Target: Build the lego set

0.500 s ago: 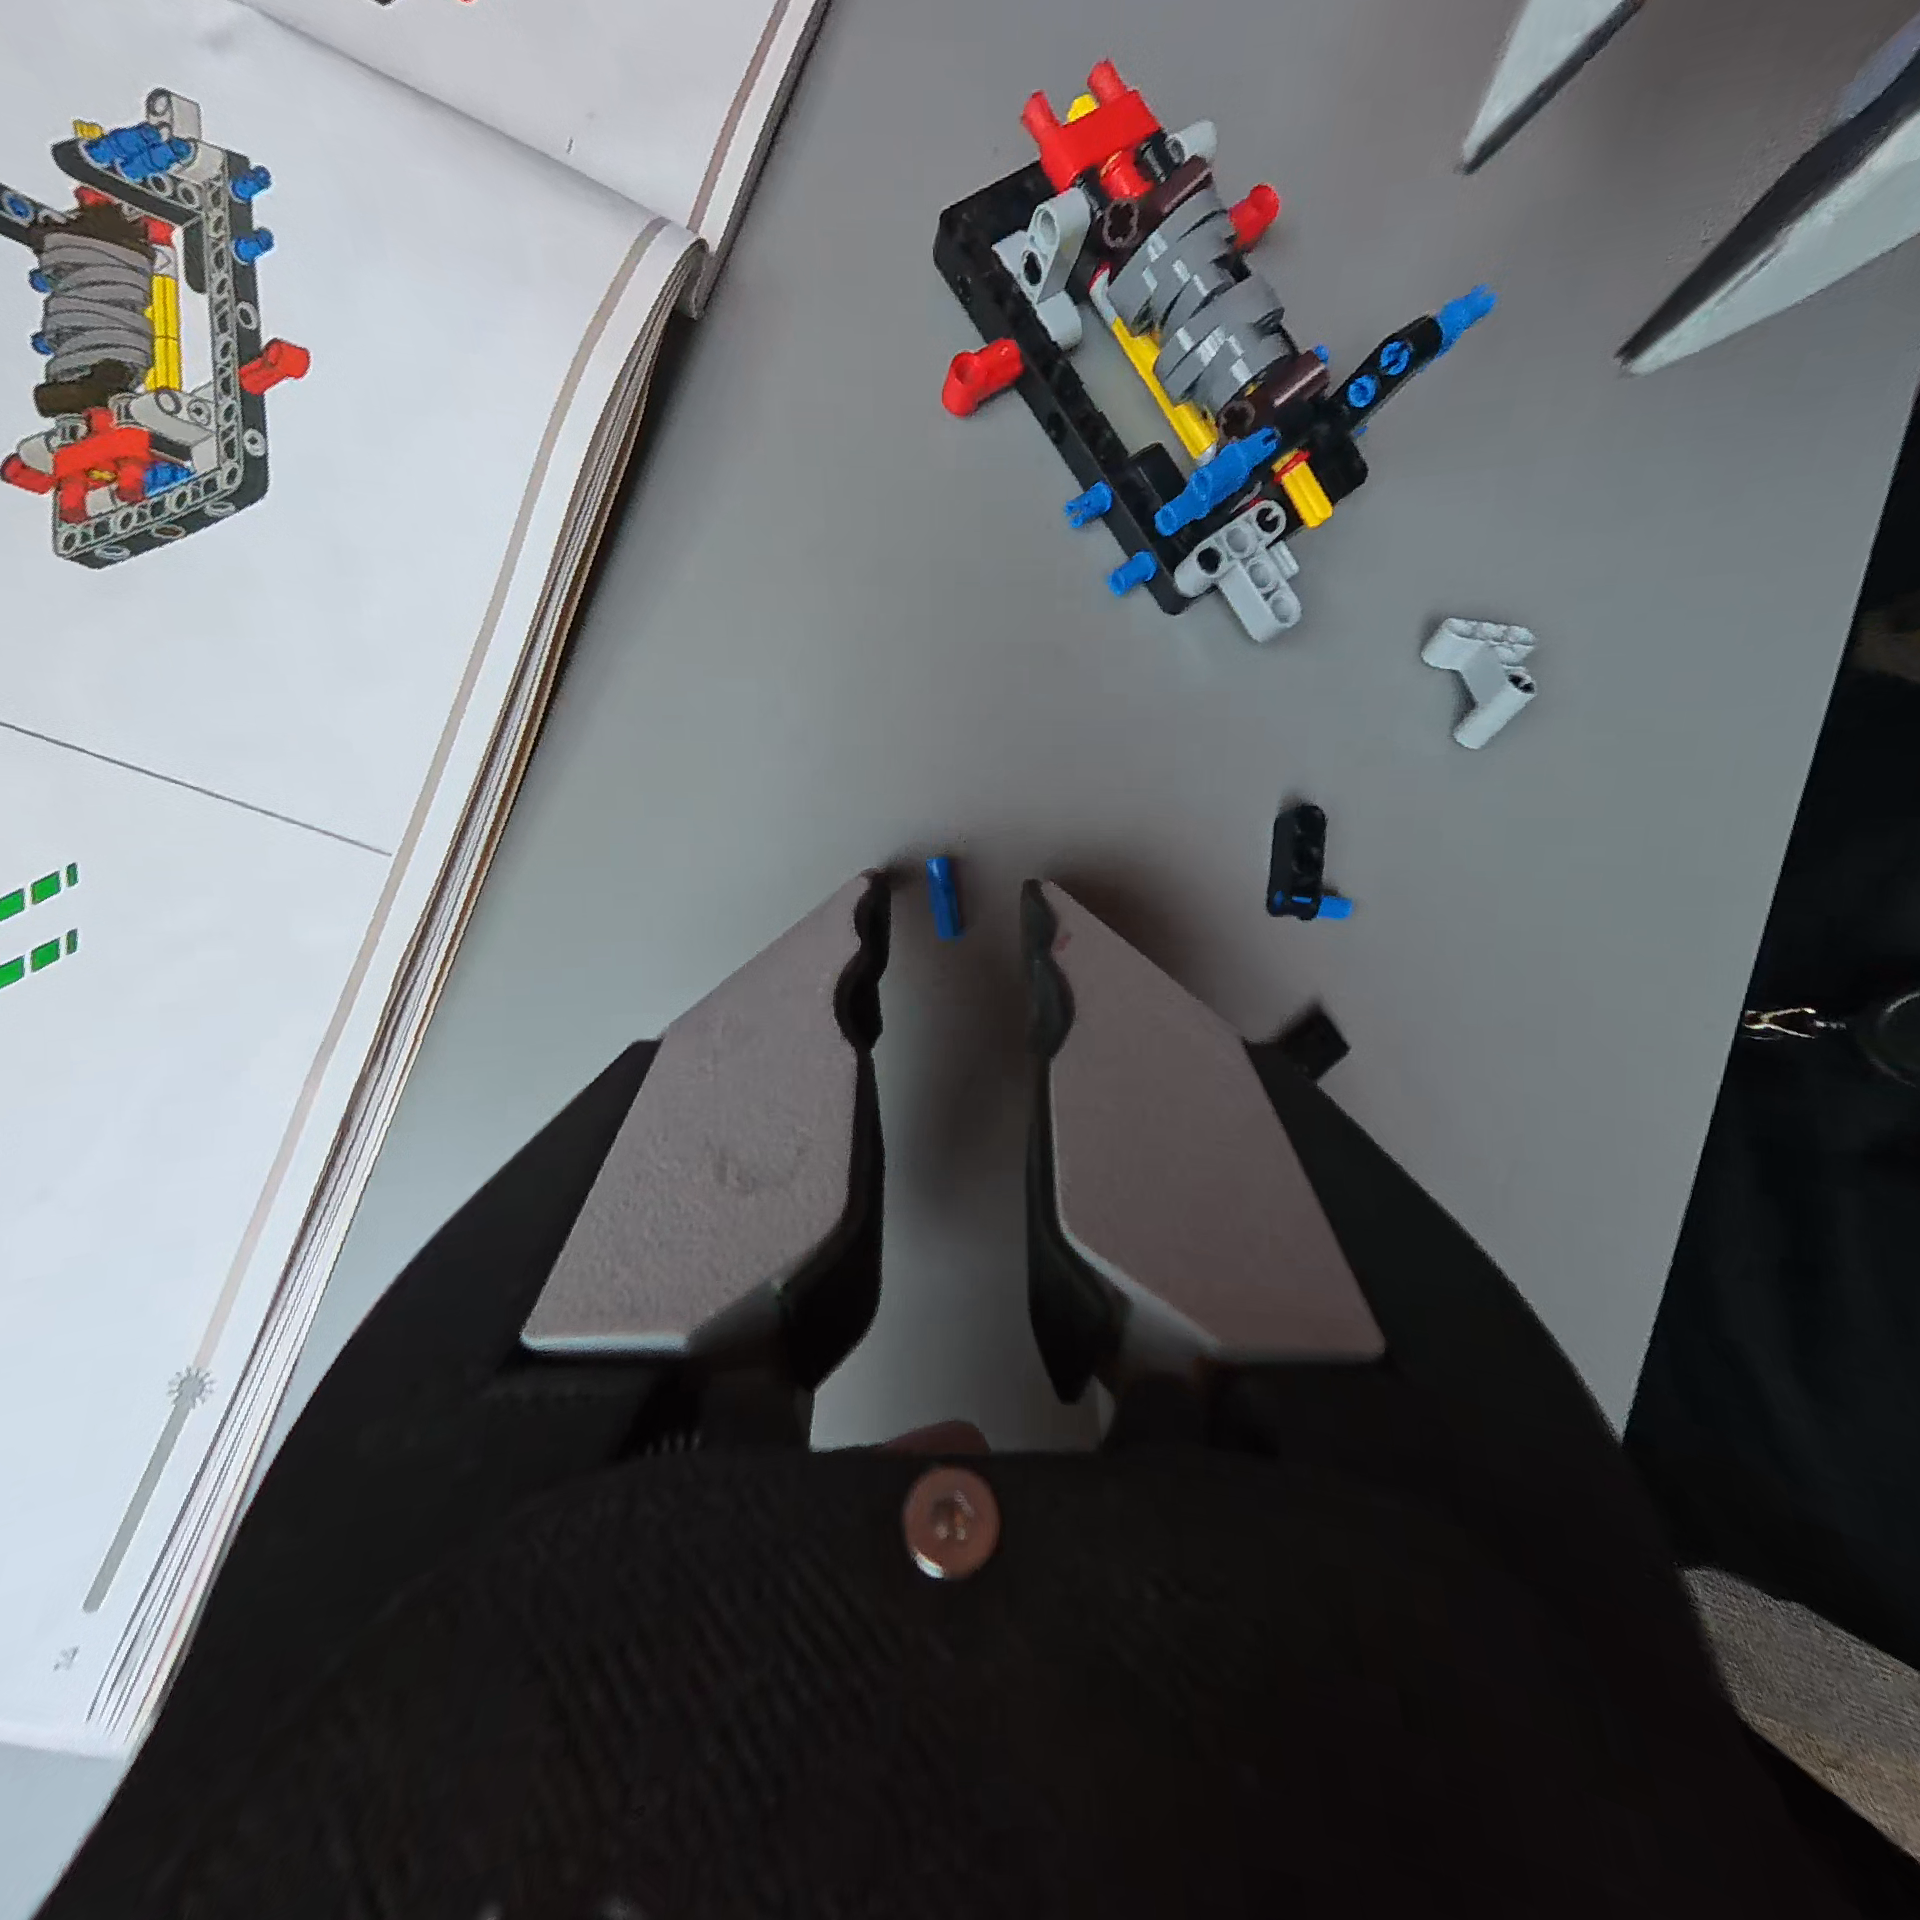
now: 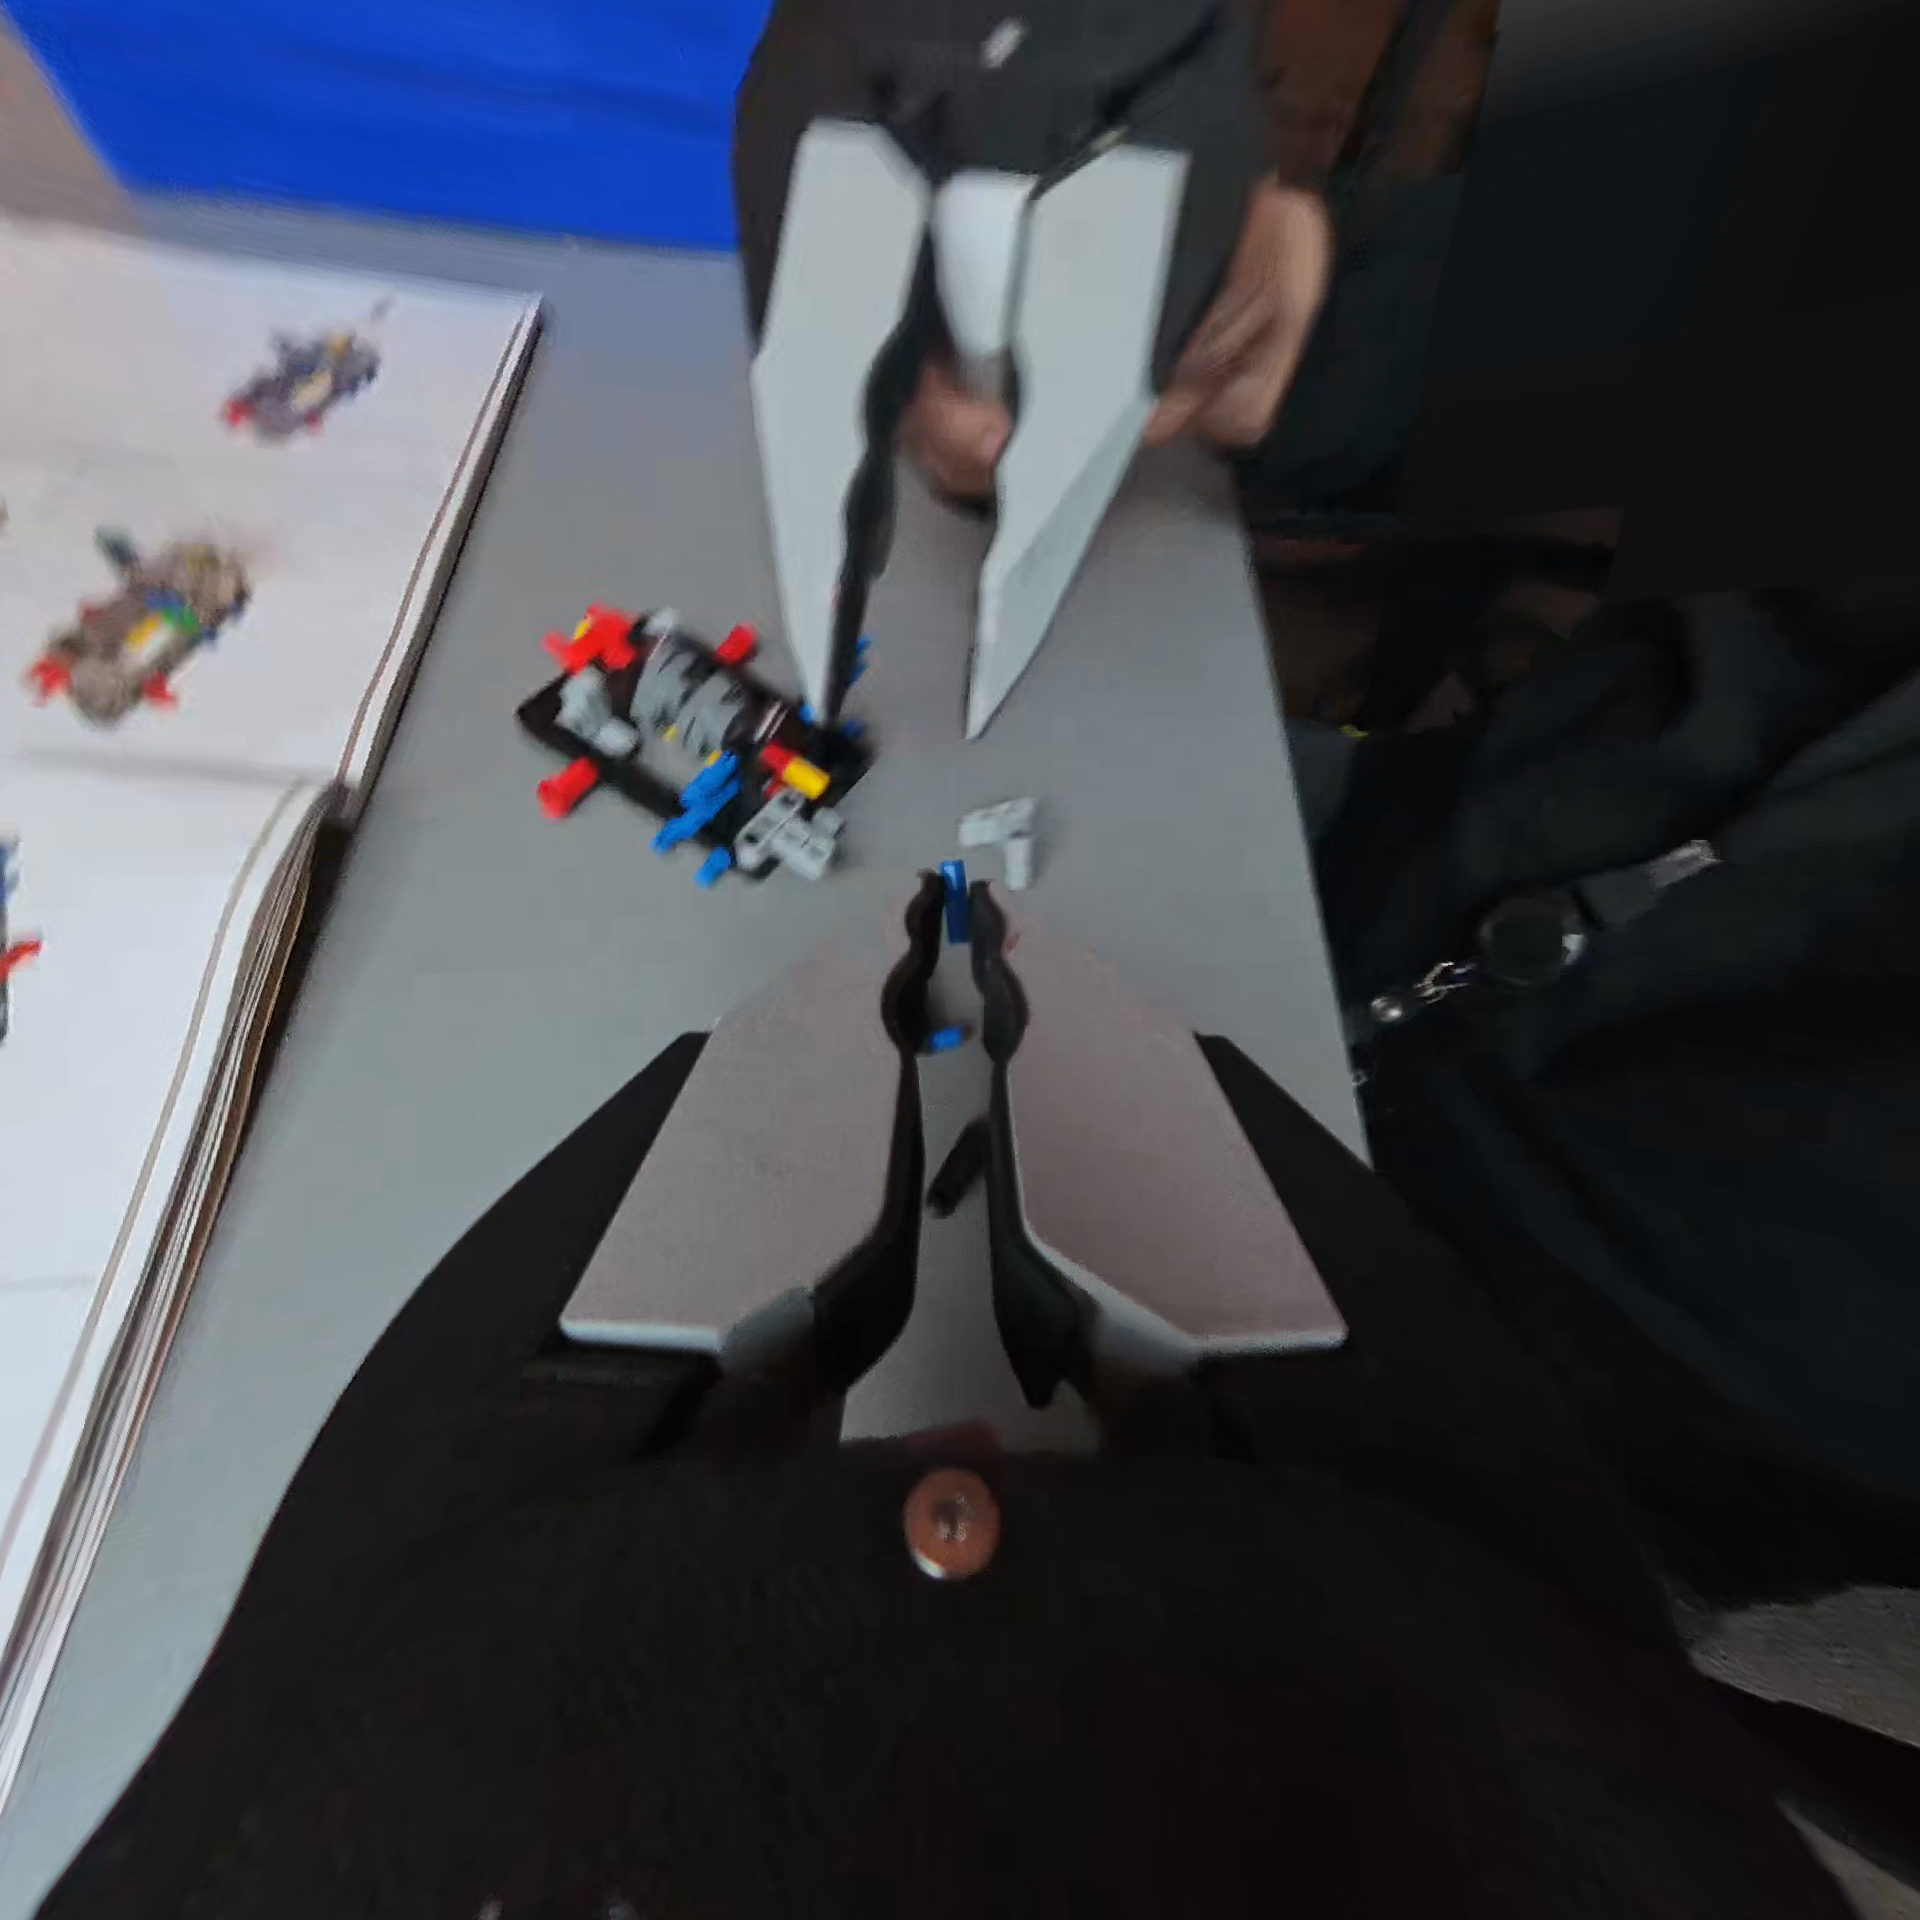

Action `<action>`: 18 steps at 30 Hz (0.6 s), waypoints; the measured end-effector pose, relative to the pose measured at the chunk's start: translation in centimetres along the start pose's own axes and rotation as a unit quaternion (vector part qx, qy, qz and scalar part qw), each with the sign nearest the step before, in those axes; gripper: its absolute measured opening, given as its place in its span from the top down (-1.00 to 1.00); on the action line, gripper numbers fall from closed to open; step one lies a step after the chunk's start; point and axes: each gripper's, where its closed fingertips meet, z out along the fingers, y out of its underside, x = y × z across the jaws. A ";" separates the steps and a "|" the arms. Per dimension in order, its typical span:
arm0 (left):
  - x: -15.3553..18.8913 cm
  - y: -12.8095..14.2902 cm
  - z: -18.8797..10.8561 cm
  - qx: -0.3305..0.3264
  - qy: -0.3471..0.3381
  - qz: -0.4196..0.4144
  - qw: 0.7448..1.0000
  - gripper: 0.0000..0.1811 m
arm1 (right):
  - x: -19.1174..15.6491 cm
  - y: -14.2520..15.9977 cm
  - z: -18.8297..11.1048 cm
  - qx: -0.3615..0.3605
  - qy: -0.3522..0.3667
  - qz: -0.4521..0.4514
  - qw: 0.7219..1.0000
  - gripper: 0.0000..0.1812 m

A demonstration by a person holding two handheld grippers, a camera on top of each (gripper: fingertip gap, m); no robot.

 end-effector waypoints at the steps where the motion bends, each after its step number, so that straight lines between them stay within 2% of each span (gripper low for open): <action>1: 1.2 -1.0 -0.3 0.029 0.008 0.026 0.999 0.98 | -1.1 -0.7 0.1 0.016 -0.029 -0.011 0.999 0.76; 4: 3.2 -2.5 -1.1 0.078 0.024 0.059 0.995 0.98 | -4.3 -2.1 -0.1 0.046 -0.090 -0.070 0.992 0.78; 8: 5.3 -3.4 -2.0 0.114 0.111 0.020 0.987 0.98 | -6.0 -3.0 -0.7 0.060 -0.085 -0.160 0.982 0.90; 10: 5.6 -3.5 -2.2 0.125 0.140 -0.002 0.982 0.97 | -6.6 -3.3 -0.9 0.053 -0.085 -0.189 0.977 0.88; 15: 5.4 -4.2 -2.2 0.150 0.151 -0.018 0.977 0.97 | -6.7 -3.0 -0.7 0.017 -0.067 -0.213 0.975 0.91; 18: 6.7 -4.3 -2.9 0.162 0.245 -0.076 0.953 0.97 | -7.2 -3.0 -1.4 0.016 -0.043 -0.292 0.955 0.92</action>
